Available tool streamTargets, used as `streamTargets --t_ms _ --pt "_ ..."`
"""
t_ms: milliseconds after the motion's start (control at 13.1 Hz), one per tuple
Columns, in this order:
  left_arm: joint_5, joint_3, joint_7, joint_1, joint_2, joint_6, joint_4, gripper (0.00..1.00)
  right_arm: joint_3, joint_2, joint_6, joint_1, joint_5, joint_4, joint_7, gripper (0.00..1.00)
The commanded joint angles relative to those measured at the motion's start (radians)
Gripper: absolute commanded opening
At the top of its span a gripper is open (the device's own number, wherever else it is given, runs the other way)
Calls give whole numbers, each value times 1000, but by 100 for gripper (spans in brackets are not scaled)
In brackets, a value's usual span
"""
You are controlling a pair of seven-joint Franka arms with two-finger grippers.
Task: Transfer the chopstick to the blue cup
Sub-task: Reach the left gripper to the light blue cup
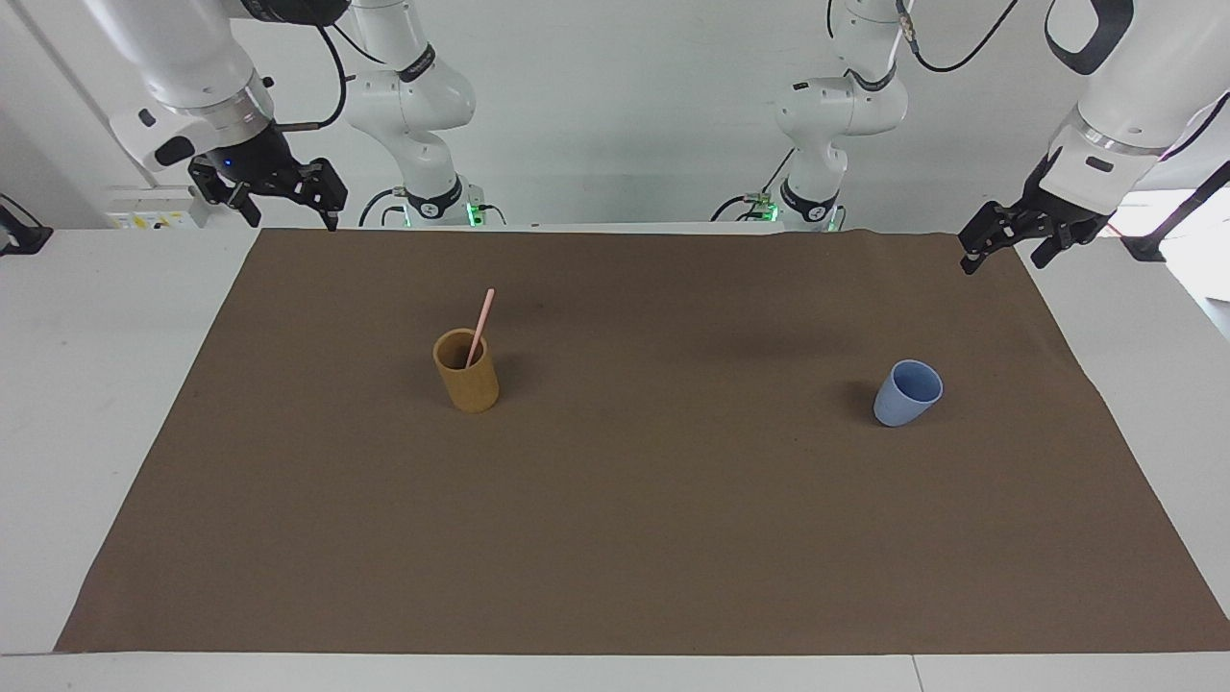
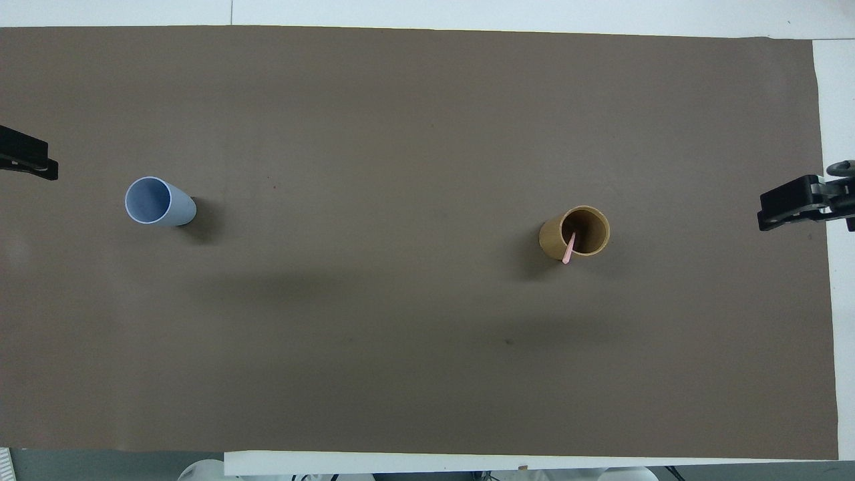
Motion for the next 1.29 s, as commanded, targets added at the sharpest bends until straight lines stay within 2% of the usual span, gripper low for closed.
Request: streamTargets --t_ms 0,152,304,380,609,761,913,1065,1141,1217 --pt "-12 5 16 1 5 -24 16 100 4 -16 -7 0 3 -13 -26 99" --pt "-12 10 15 1 1 -15 1 100 9 -16 -5 3 3 -15 -26 99" --pt "-12 25 13 0 -31 136 -141 100 9 -16 -7 3 3 -15 -26 99" --pt "-12 25 10 1 -33 251 -232 100 9 -16 -7 3 3 -15 -26 99" --pt "-12 28 7 16 4 530 -438 100 9 -27 -7 5 3 -33 -21 99" --pt "-12 30 7 21 18 617 -528 100 9 -29 -7 5 3 -35 -24 99" --pt "-12 30 7 32 34 652 -559 100 18 -32 33 8 32 -57 -33 99" --pt "-12 30 7 32 39 657 -572 100 21 -24 119 29 119 -79 3 99" --pt "-12 30 6 33 41 669 -575 96 21 -13 118 46 150 -79 70 99" --pt "-12 30 -8 33 44 681 -581 82 22 -1 116 74 194 -82 171 99"
